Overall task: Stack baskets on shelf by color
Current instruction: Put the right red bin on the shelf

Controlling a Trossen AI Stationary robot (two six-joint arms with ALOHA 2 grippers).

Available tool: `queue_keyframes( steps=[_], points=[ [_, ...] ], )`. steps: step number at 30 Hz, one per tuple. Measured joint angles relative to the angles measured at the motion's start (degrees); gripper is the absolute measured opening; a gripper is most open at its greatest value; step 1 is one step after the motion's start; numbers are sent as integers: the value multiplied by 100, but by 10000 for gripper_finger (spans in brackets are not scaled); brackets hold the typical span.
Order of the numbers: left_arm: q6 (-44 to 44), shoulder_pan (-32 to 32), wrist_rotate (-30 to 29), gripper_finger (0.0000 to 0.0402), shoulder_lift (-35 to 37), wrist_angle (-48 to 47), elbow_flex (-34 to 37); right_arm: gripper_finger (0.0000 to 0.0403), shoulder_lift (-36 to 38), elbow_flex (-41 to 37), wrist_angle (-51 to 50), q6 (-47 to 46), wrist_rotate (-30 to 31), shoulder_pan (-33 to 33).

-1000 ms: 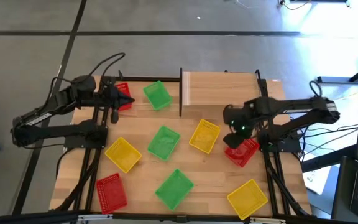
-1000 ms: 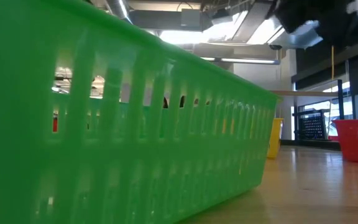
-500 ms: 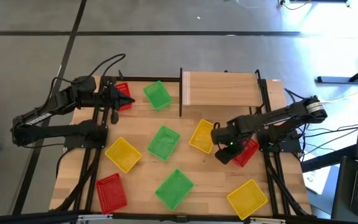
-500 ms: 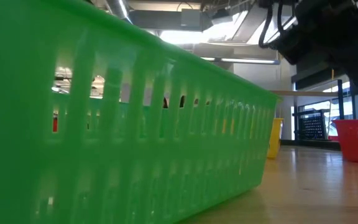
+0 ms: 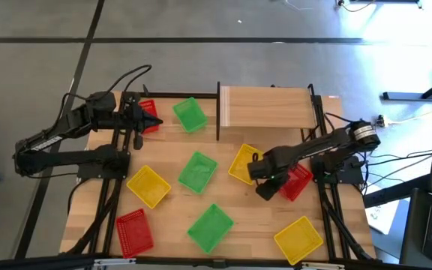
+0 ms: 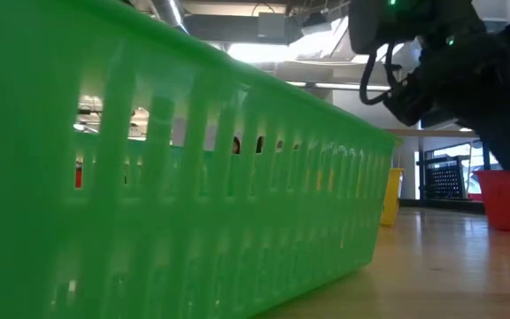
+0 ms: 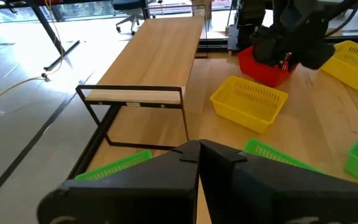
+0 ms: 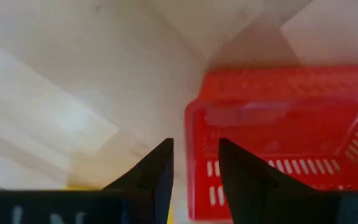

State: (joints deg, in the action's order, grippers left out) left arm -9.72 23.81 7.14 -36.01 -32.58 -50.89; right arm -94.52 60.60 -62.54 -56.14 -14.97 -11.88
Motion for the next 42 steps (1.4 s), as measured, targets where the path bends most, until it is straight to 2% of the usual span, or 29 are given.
queue_keyframes(
  steps=[9, 11, 14, 15, 20, 26, 30, 42],
  points=[
    [4, 0, 2, 0, 0, 5, 0, 111, -537, 0, 170, 566, 46, 0],
    [12, 0, 2, 0, 0, 4, 0, 86, -599, 0, 238, 564, 45, 5],
    [69, 0, 2, 0, 0, 4, 0, 21, -607, 3, 303, 595, 43, 13],
    [108, 0, 0, 0, 0, 6, 0, 13, -594, 17, 232, 671, 52, 13],
    [162, 0, -2, 0, 0, 6, 0, 4, -588, 536, -640, 1148, 52, 13],
    [162, 0, -2, 0, 0, 4, 0, 2, -586, 1762, -1679, 1463, 173, 17],
    [161, 0, -4, 0, 0, 4, 0, 2, -582, 2334, -2783, 1613, 351, 20],
    [157, 0, -7, 0, 0, 31, 0, 0, -277, 3308, -2752, 2815, 889, 96]
  ],
)
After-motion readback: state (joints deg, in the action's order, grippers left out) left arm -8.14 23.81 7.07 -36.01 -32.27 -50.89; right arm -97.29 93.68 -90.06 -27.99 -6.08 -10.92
